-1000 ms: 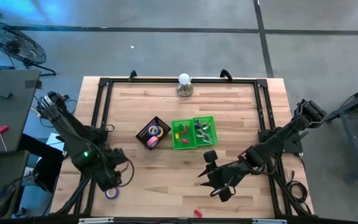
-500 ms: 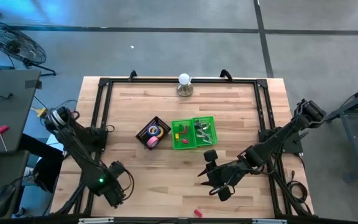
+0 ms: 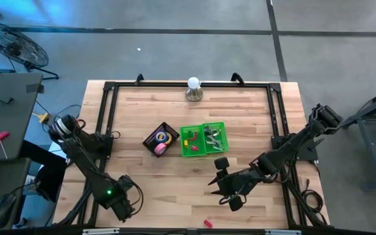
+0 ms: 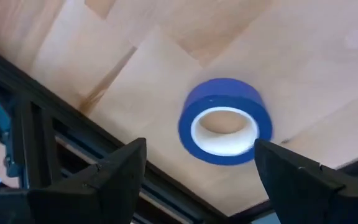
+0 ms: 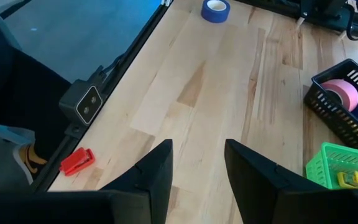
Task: Pick and place Stapler, Stapler remover, tape
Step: Put the blue tape into the black bin
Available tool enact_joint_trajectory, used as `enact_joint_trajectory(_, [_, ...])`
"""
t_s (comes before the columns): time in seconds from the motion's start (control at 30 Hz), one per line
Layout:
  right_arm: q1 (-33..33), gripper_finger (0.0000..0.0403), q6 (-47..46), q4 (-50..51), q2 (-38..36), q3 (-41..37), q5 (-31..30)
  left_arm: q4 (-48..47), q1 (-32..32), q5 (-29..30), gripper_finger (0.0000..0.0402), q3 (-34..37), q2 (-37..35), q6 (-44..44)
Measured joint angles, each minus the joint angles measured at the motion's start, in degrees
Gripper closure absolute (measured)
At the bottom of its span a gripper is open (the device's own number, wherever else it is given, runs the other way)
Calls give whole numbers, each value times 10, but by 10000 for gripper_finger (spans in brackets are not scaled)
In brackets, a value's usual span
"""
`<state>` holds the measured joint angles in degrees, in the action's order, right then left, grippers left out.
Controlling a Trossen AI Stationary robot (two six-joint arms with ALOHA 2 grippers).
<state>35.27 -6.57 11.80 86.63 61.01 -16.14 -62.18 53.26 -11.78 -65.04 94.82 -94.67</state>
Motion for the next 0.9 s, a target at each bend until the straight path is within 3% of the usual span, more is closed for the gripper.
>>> enact_joint_trajectory(0.37, [0,265,0,0,0,0,0,-4,0,-27,113,0,69,92])
enact_joint_trajectory(0.63, [0,265,0,0,0,0,0,3,1,37,128,24,93,129])
enact_joint_trajectory(0.77, [0,265,-10,2,0,0,0,34,0,31,202,54,91,140])
enact_joint_trajectory(0.9, [1,265,-12,8,0,0,0,32,-6,52,346,58,91,195])
